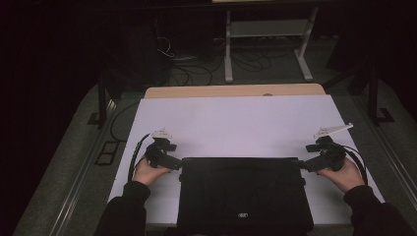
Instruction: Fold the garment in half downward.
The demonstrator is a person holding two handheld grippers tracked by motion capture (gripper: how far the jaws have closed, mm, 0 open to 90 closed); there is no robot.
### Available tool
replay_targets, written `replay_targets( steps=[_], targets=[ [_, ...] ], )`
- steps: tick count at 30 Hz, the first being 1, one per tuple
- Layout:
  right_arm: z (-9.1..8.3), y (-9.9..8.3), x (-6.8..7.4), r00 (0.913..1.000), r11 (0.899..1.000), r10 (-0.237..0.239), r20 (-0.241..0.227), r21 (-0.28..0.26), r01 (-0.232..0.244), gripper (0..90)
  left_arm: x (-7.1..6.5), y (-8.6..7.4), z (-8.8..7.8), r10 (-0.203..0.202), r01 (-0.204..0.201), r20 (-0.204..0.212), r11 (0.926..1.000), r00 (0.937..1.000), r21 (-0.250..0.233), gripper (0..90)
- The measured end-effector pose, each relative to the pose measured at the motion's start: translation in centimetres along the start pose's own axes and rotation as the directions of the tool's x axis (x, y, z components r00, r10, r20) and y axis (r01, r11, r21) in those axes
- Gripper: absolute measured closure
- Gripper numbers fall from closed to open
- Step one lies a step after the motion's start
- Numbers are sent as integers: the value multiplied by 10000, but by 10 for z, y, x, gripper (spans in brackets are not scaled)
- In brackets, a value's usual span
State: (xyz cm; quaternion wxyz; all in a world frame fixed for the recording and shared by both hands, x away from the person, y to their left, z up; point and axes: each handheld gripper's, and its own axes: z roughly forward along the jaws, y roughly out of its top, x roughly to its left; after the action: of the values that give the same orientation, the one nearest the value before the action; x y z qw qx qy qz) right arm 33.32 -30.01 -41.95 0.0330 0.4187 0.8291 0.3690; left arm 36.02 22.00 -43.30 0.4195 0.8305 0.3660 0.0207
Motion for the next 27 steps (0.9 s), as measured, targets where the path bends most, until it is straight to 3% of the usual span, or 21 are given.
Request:
replay_targets(
  steps=[3, 8, 17, 27],
  targets=[
    [3, -2, -5, 10000, 9999, 85, 35, 113, -86, 0, 3, -2, 0, -150, 151, 64, 9996, 9999, -229, 0],
    [5, -2, -10, 9998, 9998, 185, 48, 118, -186, 0, 5, -6, 3, -209, 210, 36, 9997, 9998, -151, 0],
    [13, -4, -13, 9999, 9989, 116, 60, 447, -119, 5, 4, -6, 8, 15, -12, 148, 9999, 9999, -163, 0],
    [15, -5, -10, 9999, 9987, -155, 20, 486, 153, 141, 4, -7, 11, 145, -144, 220, 9999, 9997, -37, 109]
  ],
)
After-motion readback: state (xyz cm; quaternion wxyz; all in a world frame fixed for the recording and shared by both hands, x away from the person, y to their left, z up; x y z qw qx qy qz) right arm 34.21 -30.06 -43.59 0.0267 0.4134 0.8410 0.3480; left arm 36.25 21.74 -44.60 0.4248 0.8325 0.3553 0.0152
